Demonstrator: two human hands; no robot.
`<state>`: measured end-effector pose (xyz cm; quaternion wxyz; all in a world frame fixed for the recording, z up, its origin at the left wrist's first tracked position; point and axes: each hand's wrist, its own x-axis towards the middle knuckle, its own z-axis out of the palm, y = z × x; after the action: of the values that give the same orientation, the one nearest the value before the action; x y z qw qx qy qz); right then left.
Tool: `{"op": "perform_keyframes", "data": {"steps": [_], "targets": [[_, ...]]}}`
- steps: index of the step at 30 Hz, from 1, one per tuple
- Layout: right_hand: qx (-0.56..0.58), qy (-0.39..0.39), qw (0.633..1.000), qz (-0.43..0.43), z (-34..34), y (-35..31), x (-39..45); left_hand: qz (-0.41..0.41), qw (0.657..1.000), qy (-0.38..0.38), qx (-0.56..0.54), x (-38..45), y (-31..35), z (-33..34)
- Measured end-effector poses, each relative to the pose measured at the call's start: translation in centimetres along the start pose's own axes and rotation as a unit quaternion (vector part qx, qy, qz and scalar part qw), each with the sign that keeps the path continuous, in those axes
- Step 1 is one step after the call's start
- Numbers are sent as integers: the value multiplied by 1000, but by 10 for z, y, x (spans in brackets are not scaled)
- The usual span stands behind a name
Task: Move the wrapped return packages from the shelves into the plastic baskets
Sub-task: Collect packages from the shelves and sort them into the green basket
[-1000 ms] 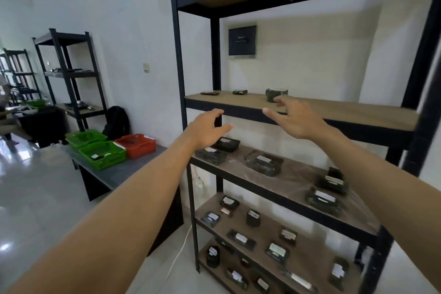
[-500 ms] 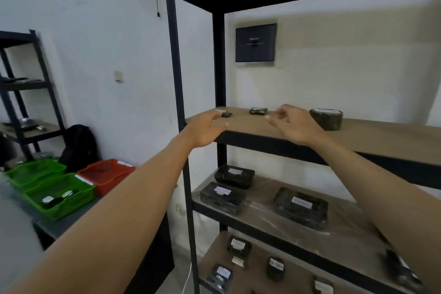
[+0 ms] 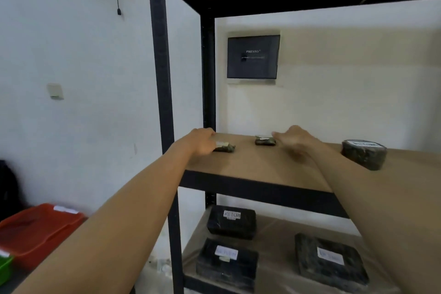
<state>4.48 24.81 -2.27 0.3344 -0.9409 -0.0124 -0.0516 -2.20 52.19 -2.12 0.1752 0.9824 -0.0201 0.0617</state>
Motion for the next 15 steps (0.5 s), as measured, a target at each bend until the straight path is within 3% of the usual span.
{"op": "perform_keyframes", "data": {"steps": [8, 15], "targets": [[-44, -56, 997, 40, 12, -13, 58, -28, 993, -97, 59, 51, -14, 2], [2, -86, 996, 16, 6, -5, 63, 13, 997, -71, 31, 50, -10, -8]]}}
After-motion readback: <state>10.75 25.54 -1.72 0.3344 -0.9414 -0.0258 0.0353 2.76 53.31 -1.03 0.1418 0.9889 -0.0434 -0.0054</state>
